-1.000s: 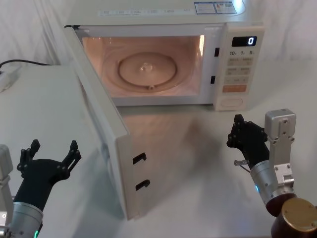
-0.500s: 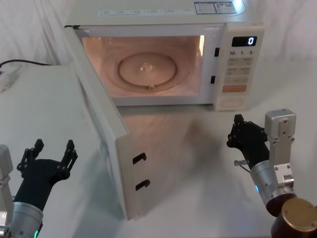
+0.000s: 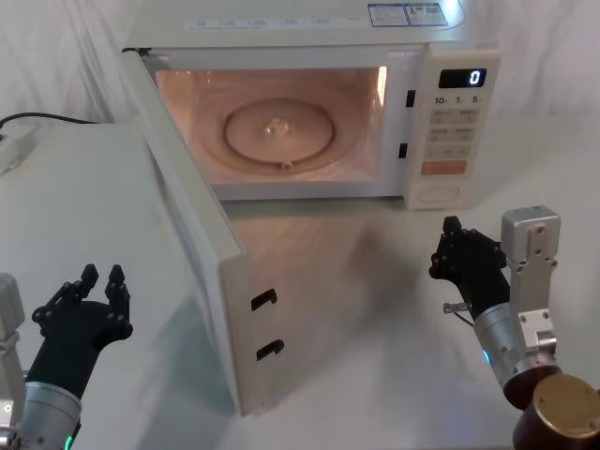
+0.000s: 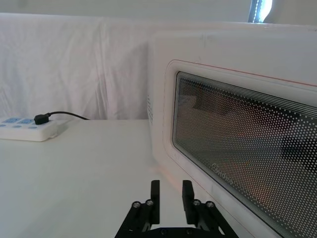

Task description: Press the button to open the microwave door with one hand; close the microwave door with the other hand.

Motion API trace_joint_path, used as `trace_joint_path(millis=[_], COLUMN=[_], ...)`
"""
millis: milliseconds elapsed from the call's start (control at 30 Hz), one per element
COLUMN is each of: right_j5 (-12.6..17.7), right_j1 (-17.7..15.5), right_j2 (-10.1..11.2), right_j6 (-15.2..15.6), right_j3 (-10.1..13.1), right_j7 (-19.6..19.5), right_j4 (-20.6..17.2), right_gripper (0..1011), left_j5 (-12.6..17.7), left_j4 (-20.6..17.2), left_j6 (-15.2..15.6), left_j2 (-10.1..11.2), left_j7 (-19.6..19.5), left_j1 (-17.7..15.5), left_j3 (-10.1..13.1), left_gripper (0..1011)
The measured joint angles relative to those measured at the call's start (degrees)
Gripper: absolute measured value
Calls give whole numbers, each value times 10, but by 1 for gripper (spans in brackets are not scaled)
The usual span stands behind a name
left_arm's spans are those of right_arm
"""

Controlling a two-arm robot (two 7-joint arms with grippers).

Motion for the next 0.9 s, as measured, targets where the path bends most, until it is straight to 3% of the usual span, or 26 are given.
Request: trace_joint_path(millis=[100,333,900], right_j5=[0,0,0], right_j1=[0,0,0], right_j2=[0,0,0], right_j6=[0,0,0], right_j3=[0,0,0], right_j7=[0,0,0], right_j4=[0,0,0], right_gripper=[0,0,0], left_j5=[0,0,8], left_j4=[0,0,-10], left_j6=[0,0,8], left_j2=[0,0,-13], left_j7=[0,0,-27], left_j1=[0,0,-1], left_j3=[0,0,-11], left_gripper=[208,15,0])
